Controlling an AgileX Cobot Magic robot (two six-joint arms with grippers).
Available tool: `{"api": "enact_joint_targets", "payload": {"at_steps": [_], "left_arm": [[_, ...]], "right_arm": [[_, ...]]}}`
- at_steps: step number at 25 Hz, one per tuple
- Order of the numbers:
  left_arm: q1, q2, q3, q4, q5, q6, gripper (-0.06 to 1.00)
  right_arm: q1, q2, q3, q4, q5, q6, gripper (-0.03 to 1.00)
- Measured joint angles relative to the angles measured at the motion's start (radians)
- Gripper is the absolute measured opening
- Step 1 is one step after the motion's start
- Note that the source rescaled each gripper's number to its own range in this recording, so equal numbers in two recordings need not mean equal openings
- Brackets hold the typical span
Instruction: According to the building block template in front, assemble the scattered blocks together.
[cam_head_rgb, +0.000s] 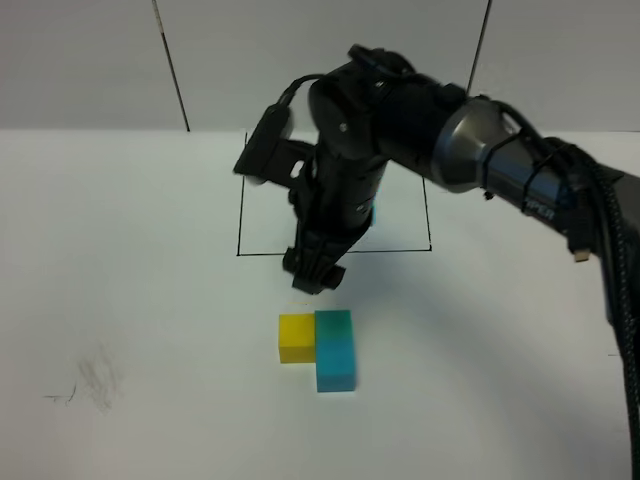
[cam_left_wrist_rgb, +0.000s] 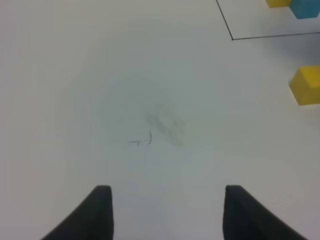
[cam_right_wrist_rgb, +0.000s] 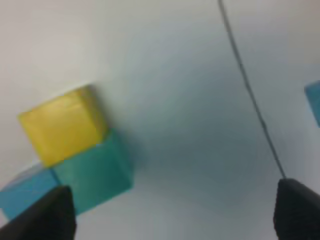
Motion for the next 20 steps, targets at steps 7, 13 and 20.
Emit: {"api": "enact_joint_targets", "payload": {"at_steps": [7,13,20], "left_arm": [[0.000,0.000,0.000,0.000,0.000,0.000,0.28],[0.000,0.000,0.000,0.000,0.000,0.000,0.28],[0.000,0.000,0.000,0.000,0.000,0.001,0.28]], "right_arm": [[-0.216,-0.071,0.000,-0.045,0.033,0.177,0.74],[-0.412,-0.147,0.000,-0.119,0.100,0.235,0.74],[-0.589,-0.287,0.029,-0.157,0.107,0.235,0.74]]}}
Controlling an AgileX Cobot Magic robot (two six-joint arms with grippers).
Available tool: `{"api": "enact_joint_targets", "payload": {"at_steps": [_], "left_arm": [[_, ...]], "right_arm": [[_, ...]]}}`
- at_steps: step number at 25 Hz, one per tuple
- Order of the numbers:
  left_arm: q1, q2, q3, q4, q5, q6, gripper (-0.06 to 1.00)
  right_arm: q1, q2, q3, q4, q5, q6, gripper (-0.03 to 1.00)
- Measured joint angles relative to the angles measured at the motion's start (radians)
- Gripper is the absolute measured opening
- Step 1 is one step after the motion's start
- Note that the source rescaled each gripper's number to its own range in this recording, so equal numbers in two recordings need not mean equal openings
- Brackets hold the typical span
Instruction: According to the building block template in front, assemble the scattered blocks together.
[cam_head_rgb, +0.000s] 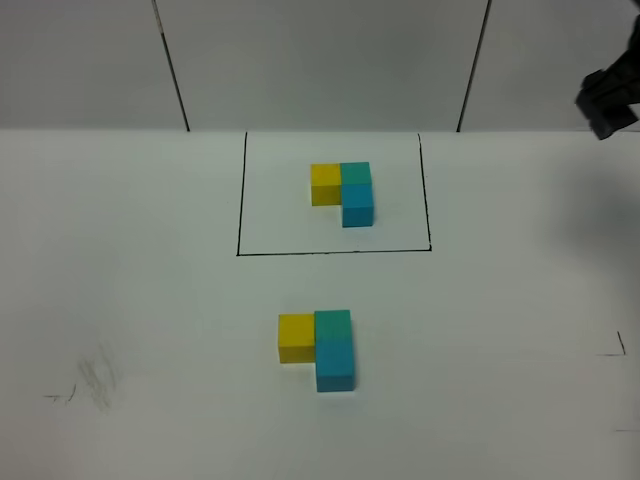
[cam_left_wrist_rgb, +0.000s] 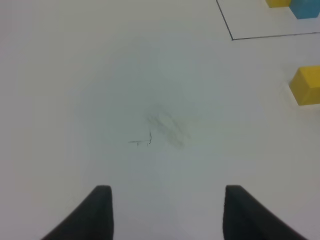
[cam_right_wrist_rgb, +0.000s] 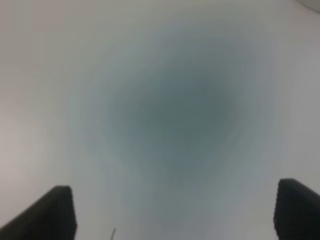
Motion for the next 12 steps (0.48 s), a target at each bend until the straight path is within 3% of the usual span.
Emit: {"api": "enact_joint_targets", "payload": {"at_steps": [6,12], "left_arm": [[0.000,0.000,0.000,0.000,0.000,0.000,0.28],[0.000,0.000,0.000,0.000,0.000,0.000,0.28]], "right_arm": [[-0.129,-0.138,0.052,0.000,0.001,0.000,0.74],[-0.276,-0.312,0.234,-0.001,0.001,0.000,0.74]]}}
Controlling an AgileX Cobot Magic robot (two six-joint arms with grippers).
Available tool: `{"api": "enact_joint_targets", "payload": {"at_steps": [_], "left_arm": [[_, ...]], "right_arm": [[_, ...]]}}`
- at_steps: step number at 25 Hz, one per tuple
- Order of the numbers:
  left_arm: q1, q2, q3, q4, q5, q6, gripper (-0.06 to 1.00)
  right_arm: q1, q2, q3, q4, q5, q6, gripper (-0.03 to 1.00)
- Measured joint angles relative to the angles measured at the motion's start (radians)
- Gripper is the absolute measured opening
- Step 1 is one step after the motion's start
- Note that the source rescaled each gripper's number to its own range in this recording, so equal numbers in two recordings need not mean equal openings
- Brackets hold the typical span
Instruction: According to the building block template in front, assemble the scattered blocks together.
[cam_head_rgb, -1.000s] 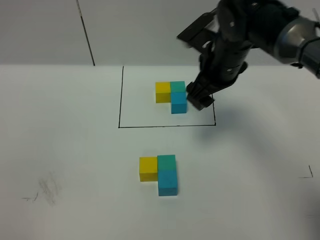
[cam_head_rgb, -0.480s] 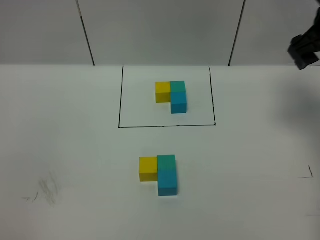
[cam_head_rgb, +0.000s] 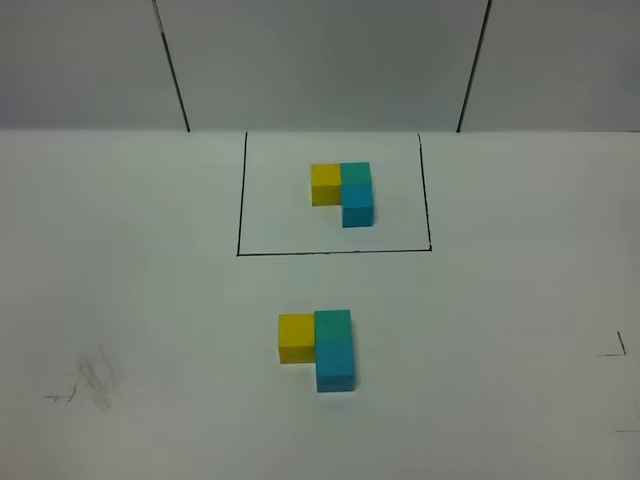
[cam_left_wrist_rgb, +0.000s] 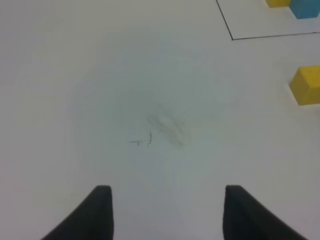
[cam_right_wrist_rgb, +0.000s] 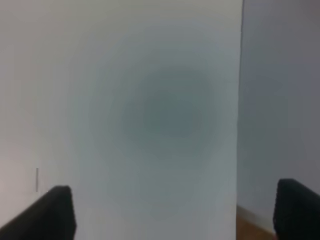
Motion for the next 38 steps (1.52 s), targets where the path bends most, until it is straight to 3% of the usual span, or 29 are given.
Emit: {"api": "enact_joint_targets", "payload": {"at_steps": [3,9,15,25,38], "left_arm": [[0.000,0.000,0.000,0.000,0.000,0.000,0.28],[0.000,0.000,0.000,0.000,0.000,0.000,0.28],[0.000,0.000,0.000,0.000,0.000,0.000,0.28],[0.000,0.000,0.000,0.000,0.000,0.000,0.28],[0.000,0.000,0.000,0.000,0.000,0.000,0.28]], "right_arm": [[-0.072,-0.119,0.136,-0.001,-0.010,0.000,0.74],[-0.113,-0.427,0.401,-0.003,-0.182,0.000,0.74],[0.012,-0.692,0.546,0.000,-0.224,0.003,0.74],[0.260,-1.027,0.732,0.015,-0.169,0.076,0.74],[0.285,-1.482,1.033,0.165,-0.184,0.085,0.74]]}}
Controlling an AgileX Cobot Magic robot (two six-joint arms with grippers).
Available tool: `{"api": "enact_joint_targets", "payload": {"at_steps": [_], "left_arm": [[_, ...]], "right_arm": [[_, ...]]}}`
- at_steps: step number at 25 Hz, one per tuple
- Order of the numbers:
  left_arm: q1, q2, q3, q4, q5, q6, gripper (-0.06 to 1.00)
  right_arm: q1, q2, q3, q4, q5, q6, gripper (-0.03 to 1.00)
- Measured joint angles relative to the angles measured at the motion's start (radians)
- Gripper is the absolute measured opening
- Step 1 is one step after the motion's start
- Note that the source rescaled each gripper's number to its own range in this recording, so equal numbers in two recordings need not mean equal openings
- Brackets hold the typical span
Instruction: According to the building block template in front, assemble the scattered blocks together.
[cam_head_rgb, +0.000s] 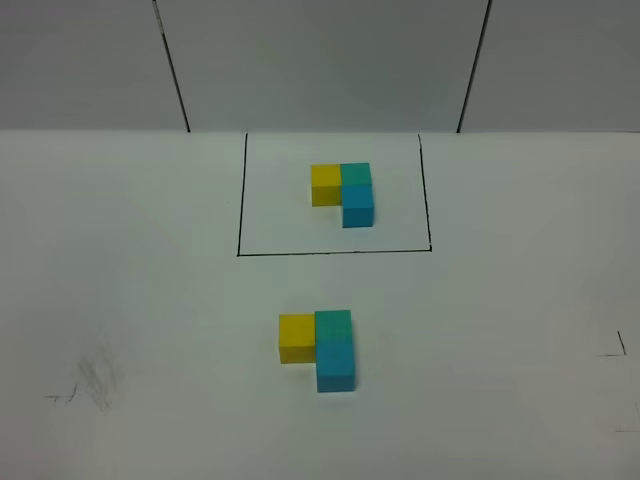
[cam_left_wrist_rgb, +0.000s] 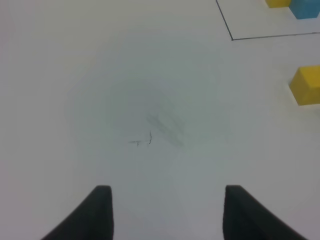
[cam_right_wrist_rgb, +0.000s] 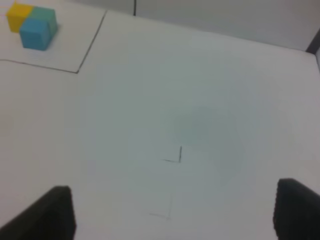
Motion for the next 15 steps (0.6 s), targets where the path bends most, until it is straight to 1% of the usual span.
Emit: {"api": "enact_joint_targets", "payload": {"at_steps": [6,12,15], "left_arm": [[0.000,0.000,0.000,0.000,0.000,0.000,0.28],[0.000,0.000,0.000,0.000,0.000,0.000,0.28],[0.000,0.000,0.000,0.000,0.000,0.000,0.28]], "right_arm": [[0.000,-0.058,0.070,0.037,0.005,0.000,0.74],[0.000,-0.060,0.087,0.082,0.027,0.000,0.74],[0.000,-0.060,0.089,0.087,0.034,0.005,0.74]]}}
